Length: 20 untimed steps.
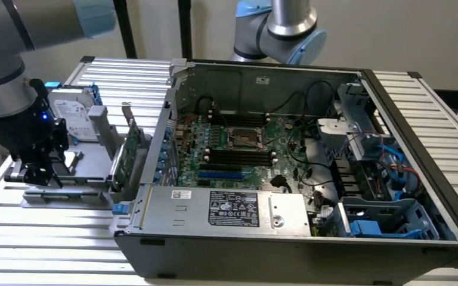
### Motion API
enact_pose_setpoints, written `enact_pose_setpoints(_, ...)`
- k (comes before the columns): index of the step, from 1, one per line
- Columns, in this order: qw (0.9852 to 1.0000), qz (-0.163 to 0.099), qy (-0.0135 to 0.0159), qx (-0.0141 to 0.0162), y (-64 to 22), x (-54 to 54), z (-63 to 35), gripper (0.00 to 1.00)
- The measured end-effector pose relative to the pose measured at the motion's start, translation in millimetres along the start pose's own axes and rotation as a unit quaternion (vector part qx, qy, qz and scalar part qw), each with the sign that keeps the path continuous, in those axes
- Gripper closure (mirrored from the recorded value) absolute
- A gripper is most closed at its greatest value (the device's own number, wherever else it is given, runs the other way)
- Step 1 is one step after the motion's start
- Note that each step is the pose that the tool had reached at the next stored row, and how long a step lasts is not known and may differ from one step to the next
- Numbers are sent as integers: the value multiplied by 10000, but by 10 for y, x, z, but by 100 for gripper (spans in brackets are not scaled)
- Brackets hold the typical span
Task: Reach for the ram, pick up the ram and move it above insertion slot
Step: 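Pick up the ram and move it above insertion slot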
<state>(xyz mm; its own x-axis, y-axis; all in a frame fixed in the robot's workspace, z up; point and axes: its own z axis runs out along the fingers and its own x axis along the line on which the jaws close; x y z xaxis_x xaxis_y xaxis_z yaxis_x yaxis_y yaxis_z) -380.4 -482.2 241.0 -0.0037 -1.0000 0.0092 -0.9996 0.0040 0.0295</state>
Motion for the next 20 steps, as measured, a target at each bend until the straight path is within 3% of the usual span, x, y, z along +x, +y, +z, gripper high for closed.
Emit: enact_pose_setpoints(20,9998,-210,6,1,-9,40,308,64)
